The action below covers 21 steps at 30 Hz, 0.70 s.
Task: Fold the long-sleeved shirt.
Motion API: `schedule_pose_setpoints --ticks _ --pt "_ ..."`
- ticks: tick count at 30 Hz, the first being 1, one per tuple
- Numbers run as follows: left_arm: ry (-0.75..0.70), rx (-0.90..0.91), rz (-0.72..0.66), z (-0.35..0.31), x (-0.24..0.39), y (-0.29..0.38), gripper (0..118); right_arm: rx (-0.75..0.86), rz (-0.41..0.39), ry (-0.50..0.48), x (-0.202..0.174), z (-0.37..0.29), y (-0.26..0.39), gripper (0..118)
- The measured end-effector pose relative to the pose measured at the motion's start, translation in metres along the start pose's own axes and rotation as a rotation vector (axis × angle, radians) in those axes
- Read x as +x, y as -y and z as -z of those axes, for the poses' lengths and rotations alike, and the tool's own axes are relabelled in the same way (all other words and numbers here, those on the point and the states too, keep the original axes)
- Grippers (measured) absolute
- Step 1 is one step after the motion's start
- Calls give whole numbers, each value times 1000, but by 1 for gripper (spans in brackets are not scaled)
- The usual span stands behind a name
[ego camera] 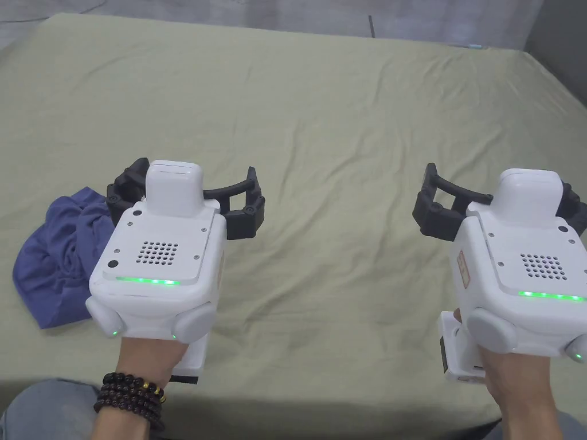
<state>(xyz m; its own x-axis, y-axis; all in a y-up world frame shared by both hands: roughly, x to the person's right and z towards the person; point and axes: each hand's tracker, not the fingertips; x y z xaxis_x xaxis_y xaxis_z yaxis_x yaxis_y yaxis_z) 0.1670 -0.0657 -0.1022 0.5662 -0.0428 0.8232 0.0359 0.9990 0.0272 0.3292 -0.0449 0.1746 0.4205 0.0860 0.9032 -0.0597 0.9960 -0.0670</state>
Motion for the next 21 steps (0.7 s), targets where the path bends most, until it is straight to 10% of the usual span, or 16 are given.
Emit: schedule_pose_setpoints --ticks 21 --pt "-2 4 4 -3 1 1 118 -8 -3 1 -2 -3 1 118"
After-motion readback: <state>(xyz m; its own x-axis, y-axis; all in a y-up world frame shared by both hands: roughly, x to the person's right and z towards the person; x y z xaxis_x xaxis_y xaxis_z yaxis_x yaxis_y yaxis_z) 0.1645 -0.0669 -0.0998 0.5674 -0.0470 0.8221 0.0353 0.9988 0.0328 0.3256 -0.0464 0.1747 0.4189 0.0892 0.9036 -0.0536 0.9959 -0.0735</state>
